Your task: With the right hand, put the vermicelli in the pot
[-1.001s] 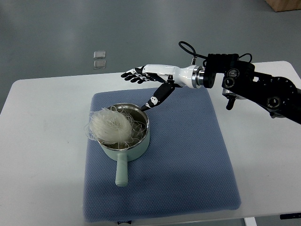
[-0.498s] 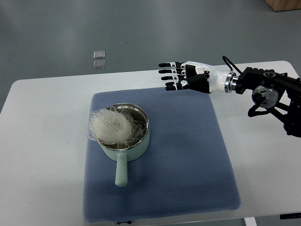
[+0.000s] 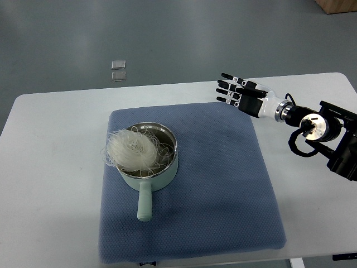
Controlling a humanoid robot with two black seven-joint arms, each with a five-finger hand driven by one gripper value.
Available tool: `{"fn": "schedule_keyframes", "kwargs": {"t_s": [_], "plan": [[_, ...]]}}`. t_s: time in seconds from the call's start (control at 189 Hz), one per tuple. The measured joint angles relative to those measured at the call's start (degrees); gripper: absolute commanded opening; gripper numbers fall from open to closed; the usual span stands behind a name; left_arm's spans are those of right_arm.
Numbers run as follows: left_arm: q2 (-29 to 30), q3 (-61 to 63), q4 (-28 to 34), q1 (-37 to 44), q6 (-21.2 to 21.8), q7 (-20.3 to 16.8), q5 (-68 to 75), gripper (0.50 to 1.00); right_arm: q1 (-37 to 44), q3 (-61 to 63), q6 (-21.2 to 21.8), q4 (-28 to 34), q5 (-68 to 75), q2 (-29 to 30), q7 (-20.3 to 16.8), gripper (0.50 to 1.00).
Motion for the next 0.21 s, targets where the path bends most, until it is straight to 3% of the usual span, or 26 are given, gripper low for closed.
{"fn": "schedule_keyframes", "kwargs": {"t_s": [0.207], "plan": [[0.00, 0.00, 0.00, 0.00, 0.00, 0.00, 0.00, 1.000, -0.03, 0.14, 2.34, -0.01, -0.24, 0.04, 0.17, 0.926]]}}
